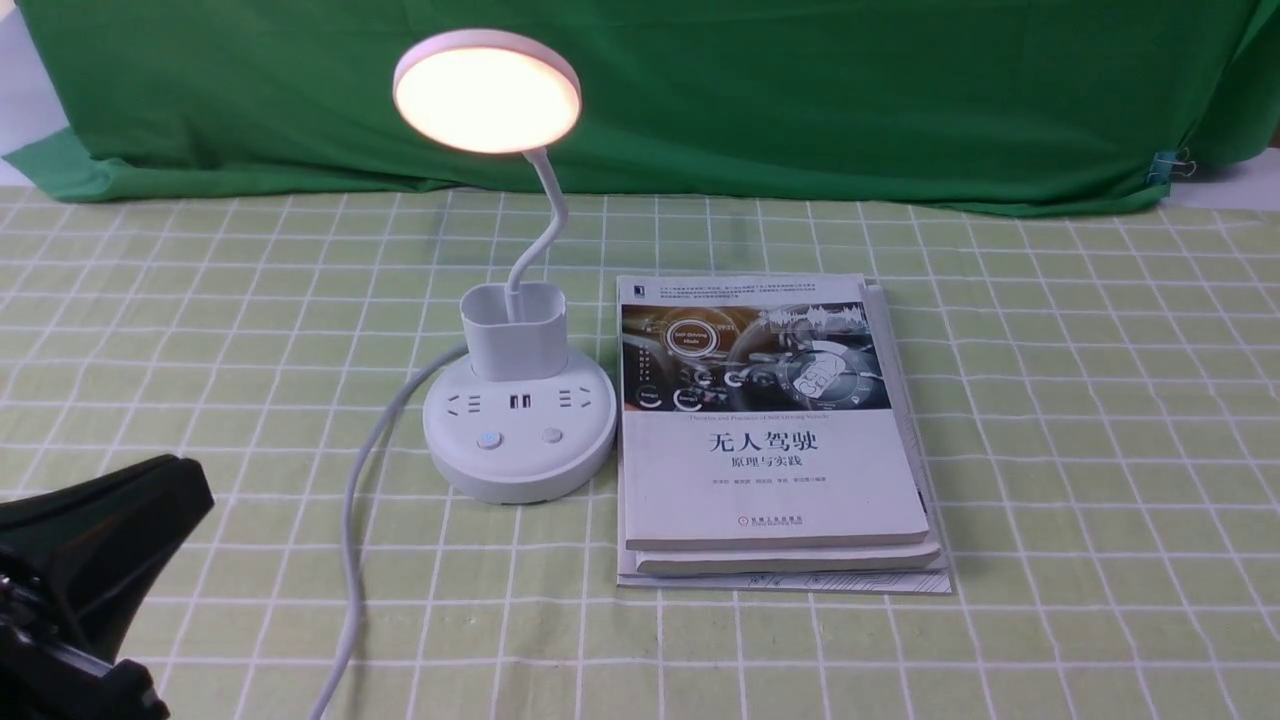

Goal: Turn on the table lamp on the green coffee tablecloth with your hand.

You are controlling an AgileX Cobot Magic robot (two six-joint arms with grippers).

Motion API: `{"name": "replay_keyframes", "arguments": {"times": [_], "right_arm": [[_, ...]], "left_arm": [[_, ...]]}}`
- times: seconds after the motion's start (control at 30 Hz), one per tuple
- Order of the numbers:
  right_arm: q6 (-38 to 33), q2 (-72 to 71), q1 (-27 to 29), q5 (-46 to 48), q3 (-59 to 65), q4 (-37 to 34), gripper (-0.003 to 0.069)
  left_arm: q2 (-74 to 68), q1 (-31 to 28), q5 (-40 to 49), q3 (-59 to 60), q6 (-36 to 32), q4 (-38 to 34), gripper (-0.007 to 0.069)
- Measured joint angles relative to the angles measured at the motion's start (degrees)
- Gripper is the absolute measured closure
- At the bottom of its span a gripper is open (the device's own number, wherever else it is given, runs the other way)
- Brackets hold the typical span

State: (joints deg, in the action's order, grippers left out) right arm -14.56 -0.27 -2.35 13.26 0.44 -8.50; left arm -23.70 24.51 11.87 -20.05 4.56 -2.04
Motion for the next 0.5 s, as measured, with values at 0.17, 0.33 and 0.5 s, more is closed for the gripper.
{"name": "replay_keyframes", "arguments": {"times": [0.17,0.33,0.5], "right_arm": [[0.0,0.0,0.0,0.0,0.0,0.0,0.0414],[0.0,0.0,0.0,0.0,0.0,0.0,0.0414],[0.0,0.0,0.0,0.0,0.0,0.0,0.0414]], "left_arm": [[6.3,-0.1,-3.3,2.8,-0.7,3.7,0.0606],[16.7,-6.4,-9.5,12.5,-1.9,5.8,0.0606],[23.3,-15.1,-5.8,20.0,-2.2,2.9,0.0606]]}}
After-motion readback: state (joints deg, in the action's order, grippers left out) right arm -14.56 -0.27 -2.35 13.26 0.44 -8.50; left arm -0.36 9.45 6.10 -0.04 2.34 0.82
